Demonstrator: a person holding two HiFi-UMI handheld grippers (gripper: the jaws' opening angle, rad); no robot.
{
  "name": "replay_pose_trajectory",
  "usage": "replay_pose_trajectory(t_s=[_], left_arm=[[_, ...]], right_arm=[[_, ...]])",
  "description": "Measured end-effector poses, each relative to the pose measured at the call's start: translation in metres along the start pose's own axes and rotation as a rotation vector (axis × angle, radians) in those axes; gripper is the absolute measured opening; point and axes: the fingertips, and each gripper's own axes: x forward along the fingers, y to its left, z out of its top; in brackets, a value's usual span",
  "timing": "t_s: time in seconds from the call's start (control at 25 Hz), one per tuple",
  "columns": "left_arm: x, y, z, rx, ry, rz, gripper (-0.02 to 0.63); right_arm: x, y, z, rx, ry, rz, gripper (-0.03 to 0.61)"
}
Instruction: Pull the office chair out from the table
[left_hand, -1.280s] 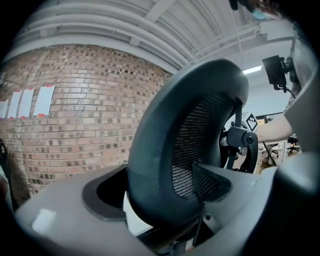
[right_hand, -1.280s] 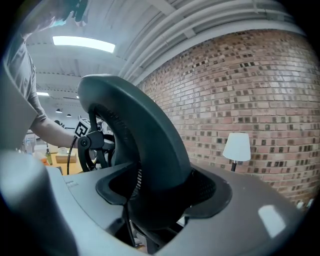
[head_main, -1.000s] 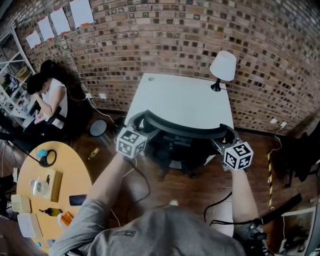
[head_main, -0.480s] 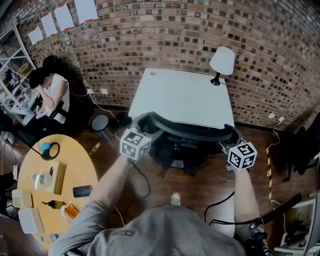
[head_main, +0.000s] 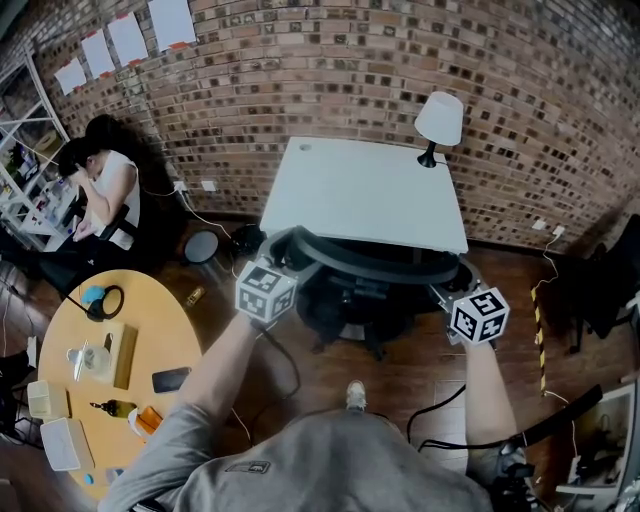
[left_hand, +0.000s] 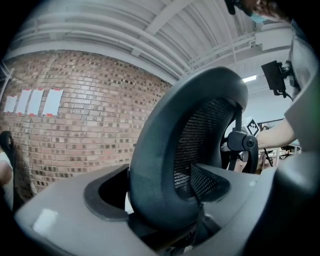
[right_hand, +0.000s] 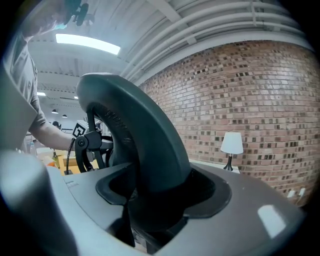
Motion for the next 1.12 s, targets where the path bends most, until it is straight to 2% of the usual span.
replay_pose_trajectory(t_s=[0.24, 0.76, 1.12], left_arm=[[-0.011, -0.01, 0.0, -0.01, -0.002, -0.015, 0.383], [-0.059, -0.024, -0.001, -0.012, -0.026, -0.027, 0.383], [-0.094, -0.049, -0.008, -0.026, -0.034, 0.002, 0.383]], right_arm=[[-0.01, 0.007, -0.002, 0.009, 0.011, -0.023, 0.314], [-0.04, 0.055, -0.005, 0.017, 0.006, -0.028, 0.314], [-0.07, 0.082, -0.015, 0.027, 0.011, -0.002, 0.313]])
